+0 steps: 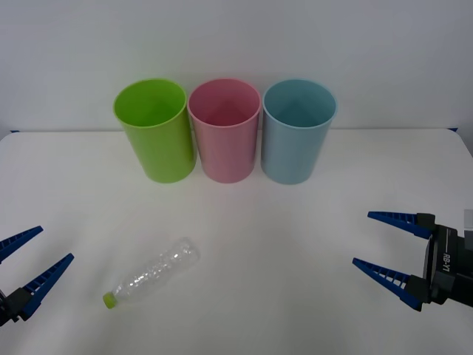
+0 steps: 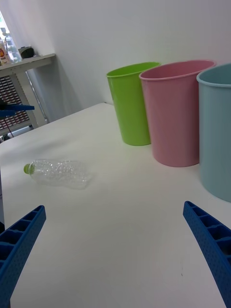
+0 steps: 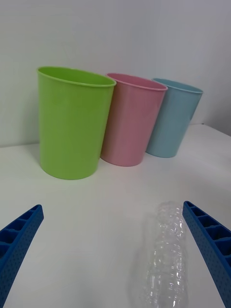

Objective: Put cans in the blue bin and PET bottles in the pink bin and trash in the green bin.

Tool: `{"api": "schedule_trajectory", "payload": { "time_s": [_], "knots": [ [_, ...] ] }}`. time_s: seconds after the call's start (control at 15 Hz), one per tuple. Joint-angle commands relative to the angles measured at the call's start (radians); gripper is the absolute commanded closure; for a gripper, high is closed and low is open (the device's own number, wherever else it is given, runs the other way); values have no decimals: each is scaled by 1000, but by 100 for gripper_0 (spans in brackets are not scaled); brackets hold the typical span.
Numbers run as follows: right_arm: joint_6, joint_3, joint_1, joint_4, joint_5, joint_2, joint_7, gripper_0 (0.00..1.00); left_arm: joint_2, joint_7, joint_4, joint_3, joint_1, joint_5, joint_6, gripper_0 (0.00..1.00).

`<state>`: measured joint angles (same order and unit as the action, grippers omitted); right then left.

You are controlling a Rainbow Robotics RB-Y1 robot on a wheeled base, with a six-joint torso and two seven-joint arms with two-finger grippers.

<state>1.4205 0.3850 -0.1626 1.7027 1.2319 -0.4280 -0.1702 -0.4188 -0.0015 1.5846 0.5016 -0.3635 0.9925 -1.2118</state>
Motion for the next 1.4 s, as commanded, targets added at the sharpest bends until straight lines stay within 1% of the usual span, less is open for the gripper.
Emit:
{"api": "schedule_trajectory", "payload": {
  "time_s": [0.07, 1.4],
  "knots": [
    [0, 0, 0, 0, 0, 0, 0, 1, 0, 0, 0, 0, 0, 0, 0, 0],
    [0, 0, 0, 0, 0, 0, 0, 1, 0, 0, 0, 0, 0, 0, 0, 0]
  ]
}}
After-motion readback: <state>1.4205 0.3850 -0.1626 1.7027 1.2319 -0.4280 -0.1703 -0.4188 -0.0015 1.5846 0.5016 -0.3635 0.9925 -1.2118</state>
